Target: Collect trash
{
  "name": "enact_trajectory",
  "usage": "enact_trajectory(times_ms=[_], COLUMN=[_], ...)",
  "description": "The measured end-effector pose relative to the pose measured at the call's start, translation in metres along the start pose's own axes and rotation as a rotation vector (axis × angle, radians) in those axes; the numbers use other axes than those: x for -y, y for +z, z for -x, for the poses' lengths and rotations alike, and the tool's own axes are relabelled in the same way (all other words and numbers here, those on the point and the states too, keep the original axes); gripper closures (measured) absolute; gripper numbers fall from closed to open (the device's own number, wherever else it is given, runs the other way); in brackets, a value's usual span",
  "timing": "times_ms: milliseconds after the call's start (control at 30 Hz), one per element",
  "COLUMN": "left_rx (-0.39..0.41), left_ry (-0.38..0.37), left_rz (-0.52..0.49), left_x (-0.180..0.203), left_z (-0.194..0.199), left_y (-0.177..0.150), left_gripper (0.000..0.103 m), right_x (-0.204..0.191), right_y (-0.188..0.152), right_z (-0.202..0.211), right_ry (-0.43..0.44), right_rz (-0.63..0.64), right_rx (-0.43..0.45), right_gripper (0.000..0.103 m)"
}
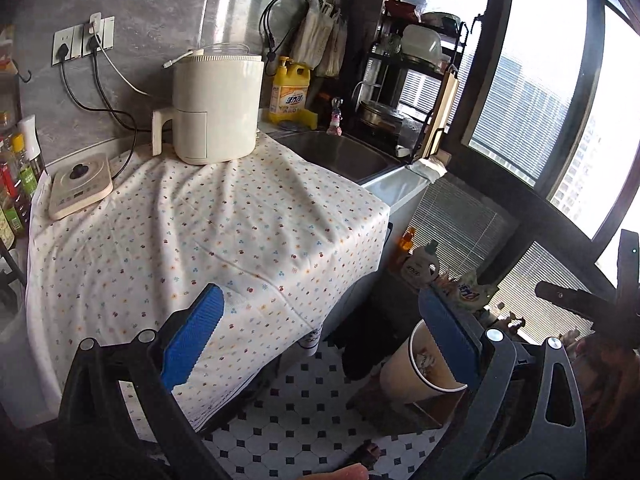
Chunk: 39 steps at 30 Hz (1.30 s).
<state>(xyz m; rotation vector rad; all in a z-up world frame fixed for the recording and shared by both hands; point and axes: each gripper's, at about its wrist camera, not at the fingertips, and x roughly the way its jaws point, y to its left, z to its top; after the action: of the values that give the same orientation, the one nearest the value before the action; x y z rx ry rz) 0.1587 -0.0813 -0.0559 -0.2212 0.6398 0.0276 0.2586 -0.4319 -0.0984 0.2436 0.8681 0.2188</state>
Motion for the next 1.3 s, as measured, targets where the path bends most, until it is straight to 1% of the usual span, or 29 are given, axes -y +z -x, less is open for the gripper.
enact_trajectory(times_ms=[233,333,467,633,900,1100,1300], left_rx=[0.058,0.084,0.110,0.123,0.134,0.133,0.129], left_ry=[0.025,0.038,0.053,0.078,0.092,0.086,0.079], left_rz=[-0.005,0.001,0.024,0.033,0.040,0.038,0.039], left_x=[-0.015,-0.019,-0.025,-0.031,-0.031,-0.028,-0.025], left_z=[0.048,0.067,0.086,0.104,0.114,0.113,0.111], left_y=[-0.012,-0.016,-0.019,-0.023,-0.027,-0.025,-0.026], left_gripper=[0.006,0.006,0.006,0.006,0.006,0.006,0.006], right_x=[-0.033,-0.042,-0.054,-0.066,-0.074,-0.075,-0.075], right_y=[-0.014,-0.020,-0.029,-0.040,-0.042,-0.045,-0.048], right_z=[0.031,0.046,0.060,0.068,0.070,0.076,0.075], right_ry=[0.031,0.032,0.036,0.055,0.073,0.068,0.061], right_rz=[0.044,0.059,0.067,0.084,0.103,0.097,0.099], right_rx=[0.042,0.060,0.067,0.072,0.076,0.092,0.082], right_gripper=[0.008,0.008,0.008,0.008,0.008,0.008,0.008])
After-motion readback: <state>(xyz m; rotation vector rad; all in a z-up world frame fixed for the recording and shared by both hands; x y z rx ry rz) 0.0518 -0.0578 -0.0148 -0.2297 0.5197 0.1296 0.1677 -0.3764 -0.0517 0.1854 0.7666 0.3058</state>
